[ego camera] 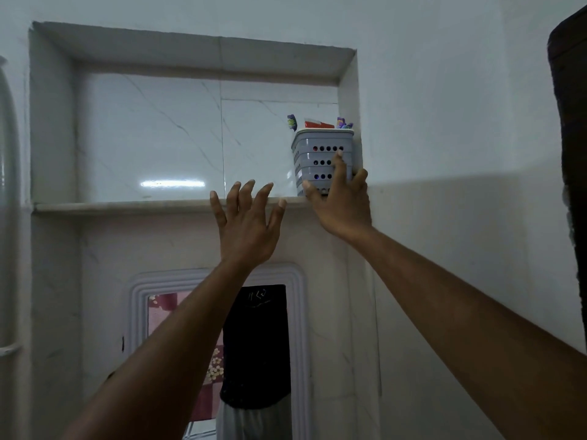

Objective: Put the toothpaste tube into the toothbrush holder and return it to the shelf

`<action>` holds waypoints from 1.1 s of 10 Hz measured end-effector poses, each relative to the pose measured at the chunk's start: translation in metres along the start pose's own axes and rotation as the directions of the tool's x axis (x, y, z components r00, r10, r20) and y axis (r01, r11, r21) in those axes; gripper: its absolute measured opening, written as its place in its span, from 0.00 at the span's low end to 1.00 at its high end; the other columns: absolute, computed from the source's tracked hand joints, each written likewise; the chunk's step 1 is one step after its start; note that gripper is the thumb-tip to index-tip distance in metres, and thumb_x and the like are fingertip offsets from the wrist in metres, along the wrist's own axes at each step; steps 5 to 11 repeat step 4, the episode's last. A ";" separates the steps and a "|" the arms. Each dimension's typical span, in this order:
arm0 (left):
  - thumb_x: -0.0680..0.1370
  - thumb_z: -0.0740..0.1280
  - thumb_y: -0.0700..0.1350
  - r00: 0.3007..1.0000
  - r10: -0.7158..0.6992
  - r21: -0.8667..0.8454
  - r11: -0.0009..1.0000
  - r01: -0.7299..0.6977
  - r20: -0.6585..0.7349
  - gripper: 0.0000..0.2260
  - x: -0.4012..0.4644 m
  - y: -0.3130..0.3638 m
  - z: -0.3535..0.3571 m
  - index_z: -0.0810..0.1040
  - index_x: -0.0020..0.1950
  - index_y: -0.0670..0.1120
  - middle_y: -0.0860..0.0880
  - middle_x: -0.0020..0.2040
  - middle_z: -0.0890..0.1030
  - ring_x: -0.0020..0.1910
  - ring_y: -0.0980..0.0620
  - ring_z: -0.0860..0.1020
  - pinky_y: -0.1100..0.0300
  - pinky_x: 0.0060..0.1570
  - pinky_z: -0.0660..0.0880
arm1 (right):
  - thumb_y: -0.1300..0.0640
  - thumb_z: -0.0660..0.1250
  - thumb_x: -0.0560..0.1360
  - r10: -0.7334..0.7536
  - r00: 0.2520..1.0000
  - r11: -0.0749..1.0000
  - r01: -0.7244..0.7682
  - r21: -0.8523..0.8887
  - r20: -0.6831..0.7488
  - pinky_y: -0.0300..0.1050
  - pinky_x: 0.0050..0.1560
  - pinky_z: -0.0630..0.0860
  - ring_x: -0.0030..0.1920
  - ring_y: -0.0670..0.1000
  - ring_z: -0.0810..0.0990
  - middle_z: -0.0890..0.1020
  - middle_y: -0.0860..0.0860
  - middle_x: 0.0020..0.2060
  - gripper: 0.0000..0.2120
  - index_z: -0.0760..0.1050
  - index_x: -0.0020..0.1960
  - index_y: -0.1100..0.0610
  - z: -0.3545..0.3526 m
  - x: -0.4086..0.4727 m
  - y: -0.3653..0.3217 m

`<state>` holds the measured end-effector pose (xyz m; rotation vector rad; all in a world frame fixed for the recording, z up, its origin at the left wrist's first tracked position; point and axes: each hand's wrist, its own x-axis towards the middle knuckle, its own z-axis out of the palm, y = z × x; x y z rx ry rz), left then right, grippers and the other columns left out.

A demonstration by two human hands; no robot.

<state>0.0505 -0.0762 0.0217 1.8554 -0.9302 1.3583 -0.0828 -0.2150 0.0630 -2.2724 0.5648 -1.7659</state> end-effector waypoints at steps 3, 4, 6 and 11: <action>0.84 0.47 0.71 0.965 -0.070 -0.025 0.997 0.079 0.254 0.35 -0.004 0.011 -0.040 0.55 0.87 0.55 0.49 0.88 0.53 0.87 0.48 0.44 0.39 0.81 0.33 | 0.43 0.73 0.86 0.000 0.997 0.971 0.018 0.237 -0.074 0.59 0.75 0.78 0.77 0.58 0.76 0.72 0.58 0.79 0.33 0.69 0.84 0.57 -0.029 -0.043 0.025; 0.82 0.49 0.74 0.976 -0.087 -0.058 0.993 0.101 0.198 0.39 -0.034 0.012 -0.053 0.54 0.87 0.53 0.50 0.88 0.50 0.87 0.49 0.44 0.41 0.83 0.36 | 0.42 0.71 0.86 -0.042 0.996 0.965 0.061 0.256 -0.079 0.58 0.75 0.78 0.77 0.56 0.77 0.76 0.55 0.77 0.30 0.72 0.83 0.55 -0.039 -0.060 0.036; 0.82 0.49 0.74 0.976 -0.087 -0.058 0.993 0.101 0.198 0.39 -0.034 0.012 -0.053 0.54 0.87 0.53 0.50 0.88 0.50 0.87 0.49 0.44 0.41 0.83 0.36 | 0.42 0.71 0.86 -0.042 0.996 0.965 0.061 0.256 -0.079 0.58 0.75 0.78 0.77 0.56 0.77 0.76 0.55 0.77 0.30 0.72 0.83 0.55 -0.039 -0.060 0.036; 0.82 0.49 0.74 0.976 -0.087 -0.058 0.993 0.101 0.198 0.39 -0.034 0.012 -0.053 0.54 0.87 0.53 0.50 0.88 0.50 0.87 0.49 0.44 0.41 0.83 0.36 | 0.42 0.71 0.86 -0.042 0.996 0.965 0.061 0.256 -0.079 0.58 0.75 0.78 0.77 0.56 0.77 0.76 0.55 0.77 0.30 0.72 0.83 0.55 -0.039 -0.060 0.036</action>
